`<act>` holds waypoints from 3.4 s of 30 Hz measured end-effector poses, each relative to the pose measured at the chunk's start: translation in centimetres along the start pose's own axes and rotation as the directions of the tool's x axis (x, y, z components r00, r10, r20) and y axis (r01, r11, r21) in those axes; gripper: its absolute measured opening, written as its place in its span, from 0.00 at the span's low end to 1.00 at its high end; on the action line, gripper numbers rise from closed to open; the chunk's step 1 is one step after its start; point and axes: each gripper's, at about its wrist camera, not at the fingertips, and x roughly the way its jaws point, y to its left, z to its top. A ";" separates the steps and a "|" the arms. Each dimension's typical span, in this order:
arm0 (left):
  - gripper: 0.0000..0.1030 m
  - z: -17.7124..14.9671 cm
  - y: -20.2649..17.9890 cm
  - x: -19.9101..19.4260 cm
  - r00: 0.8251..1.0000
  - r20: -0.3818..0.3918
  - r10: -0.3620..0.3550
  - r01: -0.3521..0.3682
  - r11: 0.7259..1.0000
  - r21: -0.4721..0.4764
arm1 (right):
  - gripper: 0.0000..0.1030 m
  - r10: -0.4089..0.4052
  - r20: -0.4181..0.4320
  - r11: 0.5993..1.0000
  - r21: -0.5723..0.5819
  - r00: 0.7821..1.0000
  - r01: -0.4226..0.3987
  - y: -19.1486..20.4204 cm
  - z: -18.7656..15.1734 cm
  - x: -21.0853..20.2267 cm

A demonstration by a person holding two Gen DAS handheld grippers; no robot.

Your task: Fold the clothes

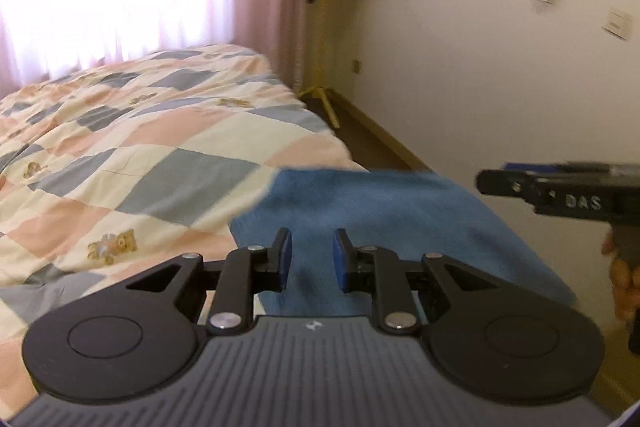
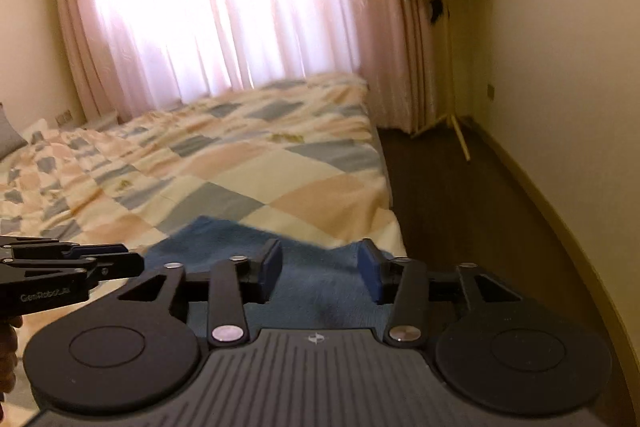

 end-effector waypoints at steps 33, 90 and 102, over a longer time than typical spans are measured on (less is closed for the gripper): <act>0.21 -7.3 -4.3 -5.7 0.987 -0.158 0.013 0.002 0.995 0.095 | 0.57 -0.051 -0.222 0.991 -0.130 0.974 0.022 6.6 -8.1 -4.5; 0.99 1.9 7.0 -31.3 0.951 -0.310 0.012 0.022 0.994 0.104 | 1.00 -0.445 -0.243 0.776 0.376 0.862 0.506 30.8 -0.6 -28.0; 0.99 -2.7 1.3 -32.9 0.928 -0.369 0.043 0.022 0.985 0.170 | 1.00 -0.394 -0.290 0.794 0.370 0.872 0.482 29.6 -4.6 -31.4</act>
